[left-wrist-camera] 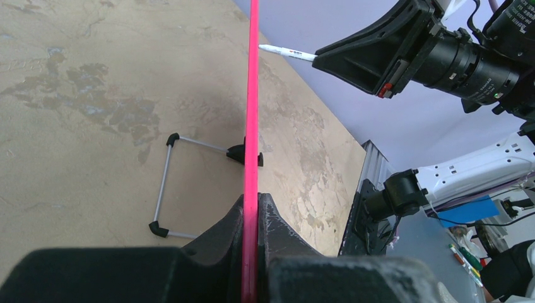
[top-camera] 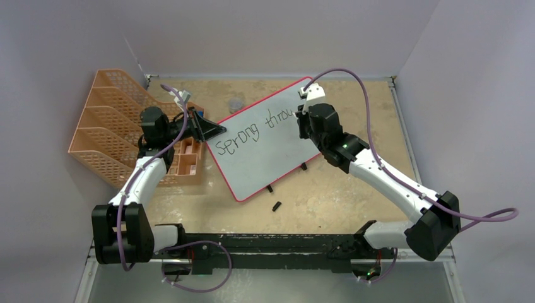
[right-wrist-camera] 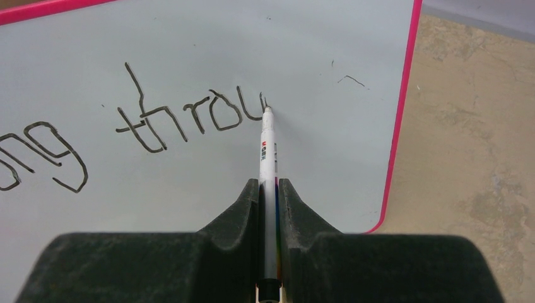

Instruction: Write a sentence on the whiteboard

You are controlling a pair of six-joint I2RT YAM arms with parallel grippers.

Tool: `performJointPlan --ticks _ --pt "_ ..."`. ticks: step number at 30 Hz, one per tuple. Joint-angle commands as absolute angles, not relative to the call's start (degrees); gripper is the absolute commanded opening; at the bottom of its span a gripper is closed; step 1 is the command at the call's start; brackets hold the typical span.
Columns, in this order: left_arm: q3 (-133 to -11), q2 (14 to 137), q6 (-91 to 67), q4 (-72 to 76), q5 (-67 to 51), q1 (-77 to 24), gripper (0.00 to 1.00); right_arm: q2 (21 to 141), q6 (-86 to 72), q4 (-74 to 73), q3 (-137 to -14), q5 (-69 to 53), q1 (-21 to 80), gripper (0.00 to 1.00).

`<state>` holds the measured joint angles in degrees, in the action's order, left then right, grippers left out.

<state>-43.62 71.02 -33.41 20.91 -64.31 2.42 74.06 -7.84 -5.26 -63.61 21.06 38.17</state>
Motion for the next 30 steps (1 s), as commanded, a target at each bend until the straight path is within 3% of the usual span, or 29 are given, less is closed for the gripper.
performJointPlan --ticks 1,30 --pt "-44.47 71.34 -31.10 19.78 -67.33 0.97 0.00 73.36 -8.16 -5.69 -63.90 21.36 37.82 0.00" --pt "-44.57 71.46 -31.20 19.79 -67.32 0.97 0.00 73.37 -7.64 -1.90 -67.91 19.83 37.63 0.00"
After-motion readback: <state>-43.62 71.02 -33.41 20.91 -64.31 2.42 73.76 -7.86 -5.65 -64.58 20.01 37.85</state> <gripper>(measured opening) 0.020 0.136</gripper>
